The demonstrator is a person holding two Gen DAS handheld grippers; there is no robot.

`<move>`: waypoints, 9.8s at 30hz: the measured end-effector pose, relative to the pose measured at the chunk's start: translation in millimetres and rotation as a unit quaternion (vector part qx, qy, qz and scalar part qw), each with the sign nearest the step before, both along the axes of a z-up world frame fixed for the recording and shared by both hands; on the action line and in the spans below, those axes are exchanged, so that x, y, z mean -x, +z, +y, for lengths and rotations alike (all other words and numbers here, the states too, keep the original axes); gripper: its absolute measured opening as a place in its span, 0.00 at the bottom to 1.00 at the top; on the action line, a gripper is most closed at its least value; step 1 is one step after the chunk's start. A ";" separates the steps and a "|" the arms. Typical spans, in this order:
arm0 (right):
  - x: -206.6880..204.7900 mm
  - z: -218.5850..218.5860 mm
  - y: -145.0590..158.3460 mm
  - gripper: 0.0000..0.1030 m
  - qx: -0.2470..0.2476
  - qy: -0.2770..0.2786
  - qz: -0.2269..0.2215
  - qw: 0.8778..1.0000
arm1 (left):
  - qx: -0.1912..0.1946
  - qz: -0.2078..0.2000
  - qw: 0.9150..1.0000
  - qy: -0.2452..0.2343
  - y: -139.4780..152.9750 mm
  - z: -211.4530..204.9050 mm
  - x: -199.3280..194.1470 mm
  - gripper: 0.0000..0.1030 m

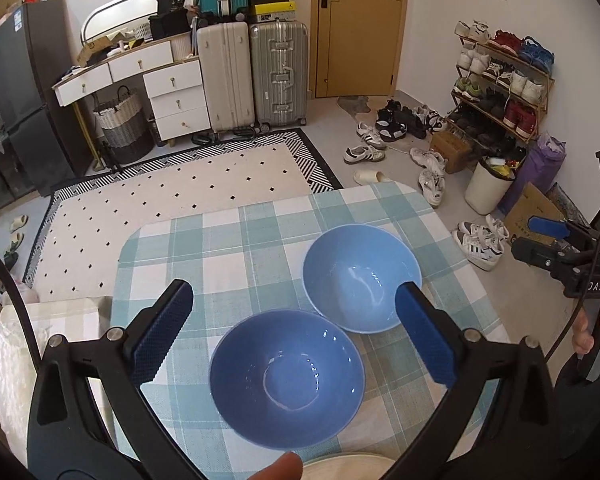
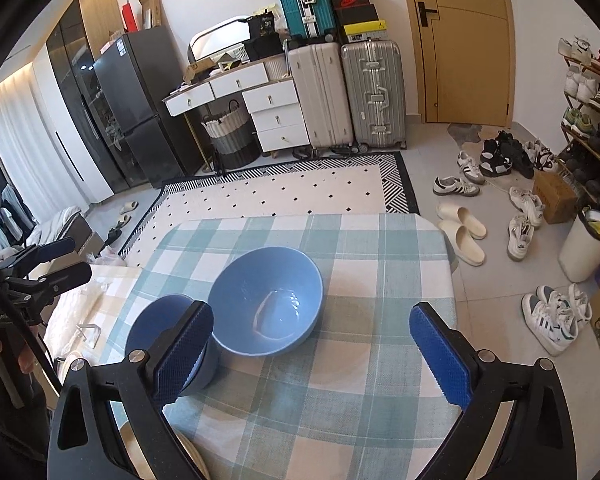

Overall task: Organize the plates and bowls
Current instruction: 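Move both grippers back toward the rim of the lighter blue bowl, then close the left gripper on the lighter bowl rim while the right gripper closes on it too, then lift the lighter blue bowl with both grippers, tilting it up, then carry the lighter blue bowl with both grippers over the darker blue bowl, then lower the lighter bowl into the darker bowl and open both grippers, then move both grippers to the rim of the nested blue bowls, then close the left gripper on the nested bowls' rim while the right gripper closes too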

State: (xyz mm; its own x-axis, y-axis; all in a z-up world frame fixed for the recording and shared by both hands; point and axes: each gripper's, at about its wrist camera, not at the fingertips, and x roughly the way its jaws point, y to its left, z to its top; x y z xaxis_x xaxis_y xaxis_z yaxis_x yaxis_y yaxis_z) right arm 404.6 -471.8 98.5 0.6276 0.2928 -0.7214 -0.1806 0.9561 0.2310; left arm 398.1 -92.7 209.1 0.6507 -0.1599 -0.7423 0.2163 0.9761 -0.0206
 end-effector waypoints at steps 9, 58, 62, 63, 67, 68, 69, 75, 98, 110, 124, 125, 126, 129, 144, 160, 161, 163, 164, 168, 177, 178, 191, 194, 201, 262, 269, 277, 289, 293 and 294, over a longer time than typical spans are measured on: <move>-23.1 5.0 -29.0 0.97 0.002 0.001 0.023 1.000 | 0.001 0.016 1.000 -0.012 -39.1 -10.8 -45.5 0.98; -114.4 37.4 -169.3 0.56 -0.031 0.023 0.155 0.987 | -0.016 0.167 0.984 -0.055 -231.3 -52.5 -194.4 0.39; -115.2 41.5 -175.8 0.39 -0.028 0.028 0.164 0.986 | -0.027 0.173 0.983 -0.060 -236.4 -56.7 -193.3 0.31; -115.1 42.7 -176.7 0.37 -0.027 0.030 0.165 0.986 | -0.030 0.176 0.982 -0.061 -238.3 -58.1 -193.4 0.25; -113.7 46.0 -178.5 0.21 -0.021 0.028 0.158 0.987 | -0.041 0.174 0.982 -0.065 -241.9 -62.5 -191.4 0.13; -113.5 47.6 -179.0 0.19 -0.018 0.030 0.156 0.987 | -0.042 0.173 0.982 -0.063 -241.9 -62.4 -191.4 0.12; -112.3 49.1 -178.2 0.19 -0.014 0.031 0.152 0.988 | -0.040 0.172 0.982 -0.061 -241.7 -61.4 -191.6 0.09; -111.5 52.9 -178.9 0.16 0.003 0.023 0.146 0.989 | -0.041 0.165 0.984 -0.059 -238.8 -59.9 -187.8 0.06; -79.8 38.7 -90.5 0.13 0.004 0.003 0.067 0.998 | -0.009 0.081 0.995 -0.052 -139.7 -58.7 -139.3 0.03; -43.4 72.8 -34.3 0.13 0.007 0.031 0.027 0.999 | -0.009 0.046 0.999 -0.025 -71.5 -25.4 -78.7 0.04; -14.4 137.8 -7.4 0.13 0.006 0.087 0.013 0.996 | -0.005 0.039 0.999 0.026 -32.5 48.9 -3.8 0.04; -14.1 140.8 -7.7 0.13 0.006 0.089 0.013 0.996 | -0.005 0.039 0.999 0.029 -30.8 54.2 1.9 0.04; -12.3 145.8 -7.1 0.13 0.006 0.094 0.013 0.996 | -0.004 0.039 0.999 0.032 -30.8 58.8 5.2 0.04; -8.9 156.4 -7.3 0.13 0.008 0.103 0.014 0.995 | -0.005 0.040 0.998 0.041 -28.6 71.4 19.2 0.04; 4.0 187.2 -19.8 0.13 0.018 0.131 0.032 0.991 | 0.001 0.056 0.996 0.066 -40.7 99.2 54.5 0.04; -2.0 198.7 -71.7 0.13 0.036 0.141 0.080 0.986 | 0.006 0.103 0.992 0.074 -107.2 104.3 44.3 0.04; -2.4 198.9 -74.6 0.13 0.036 0.141 0.083 0.986 | 0.006 0.105 0.992 0.073 -111.5 104.6 42.9 0.04; -3.0 199.2 -78.7 0.13 0.037 0.141 0.087 0.986 | 0.006 0.108 0.991 0.072 -119.2 105.7 39.7 0.04; -3.1 199.7 -81.0 0.13 0.038 0.142 0.089 0.985 | 0.006 0.110 0.991 0.072 -121.8 106.1 38.9 0.04; -3.9 202.6 -87.5 0.13 0.043 0.145 0.093 0.984 | 0.007 0.114 0.991 0.074 -133.0 110.1 34.1 0.04; -6.4 209.4 -98.1 0.13 0.065 0.143 0.092 0.983 | 0.008 0.125 0.989 0.076 -161.0 113.3 22.0 0.05; -6.6 209.7 -98.8 0.13 0.070 0.141 0.091 0.983 | 0.008 0.126 0.989 0.075 -163.3 113.0 20.2 0.05; -14.8 211.2 -119.3 0.15 0.079 0.138 0.109 0.981 | 0.000 0.137 0.988 0.076 -191.8 113.4 9.1 0.05; -16.7 210.6 -121.8 0.15 0.078 0.140 0.109 0.981 | 0.004 0.138 0.987 0.077 -194.6 115.3 4.5 0.05; -20.8 204.4 -121.6 0.28 0.068 0.129 0.108 0.983 | -0.004 0.127 0.988 0.083 -193.4 116.8 2.3 0.06; -11.5 164.2 -144.0 0.86 -0.049 0.131 0.148 0.979 | 0.054 0.125 0.989 0.060 -212.6 122.8 13.3 0.97; -16.1 169.6 -157.9 0.86 -0.050 0.132 0.161 0.977 | 0.061 0.141 0.986 0.060 -232.4 123.5 4.0 0.96; -17.7 178.5 -170.1 0.83 -0.039 0.137 0.170 0.975 | 0.068 0.161 0.983 0.053 -252.5 118.8 -4.7 0.79; -20.7 186.0 -185.3 0.60 -0.037 0.134 0.188 0.972 | 0.106 0.180 0.977 0.048 -277.6 119.1 -19.1 0.29; -21.5 191.1 -186.4 0.43 -0.042 0.142 0.185 0.971 | 0.094 0.172 0.979 0.048 -277.8 115.9 -19.4 0.23; -21.8 192.6 -187.1 0.38 -0.040 0.142 0.186 0.971 | 0.091 0.168 0.980 0.049 -277.0 115.5 -18.2 0.19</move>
